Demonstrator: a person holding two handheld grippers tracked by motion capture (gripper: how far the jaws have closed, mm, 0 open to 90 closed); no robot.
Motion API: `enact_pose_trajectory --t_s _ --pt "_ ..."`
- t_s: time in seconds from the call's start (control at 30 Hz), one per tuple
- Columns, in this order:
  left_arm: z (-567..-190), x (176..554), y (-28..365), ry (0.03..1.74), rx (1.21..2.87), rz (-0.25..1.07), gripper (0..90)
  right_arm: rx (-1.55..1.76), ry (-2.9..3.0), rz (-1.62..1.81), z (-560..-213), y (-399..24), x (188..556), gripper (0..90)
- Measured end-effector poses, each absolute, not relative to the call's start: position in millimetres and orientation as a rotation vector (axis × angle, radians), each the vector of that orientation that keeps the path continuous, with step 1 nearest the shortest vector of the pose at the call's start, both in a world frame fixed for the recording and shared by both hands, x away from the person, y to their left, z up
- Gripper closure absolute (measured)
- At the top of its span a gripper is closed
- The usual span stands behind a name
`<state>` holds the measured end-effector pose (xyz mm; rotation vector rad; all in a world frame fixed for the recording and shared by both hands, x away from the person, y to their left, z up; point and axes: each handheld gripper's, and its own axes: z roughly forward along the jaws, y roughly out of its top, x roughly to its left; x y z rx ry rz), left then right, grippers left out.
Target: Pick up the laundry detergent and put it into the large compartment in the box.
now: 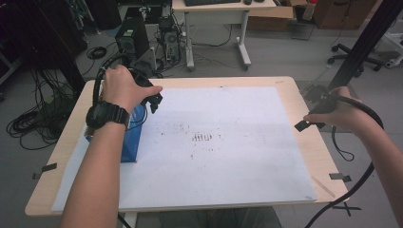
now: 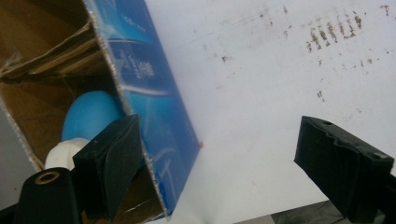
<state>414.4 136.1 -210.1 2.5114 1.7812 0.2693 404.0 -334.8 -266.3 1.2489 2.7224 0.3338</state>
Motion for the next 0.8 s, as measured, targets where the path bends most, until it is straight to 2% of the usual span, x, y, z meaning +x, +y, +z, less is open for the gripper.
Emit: enact_pose_trajectory --t_s 0.8 --pt "-240 411 68 1.545 2.662 0.218 14.6 1.254 2.716 0.337 -265 -337 400 16.9"
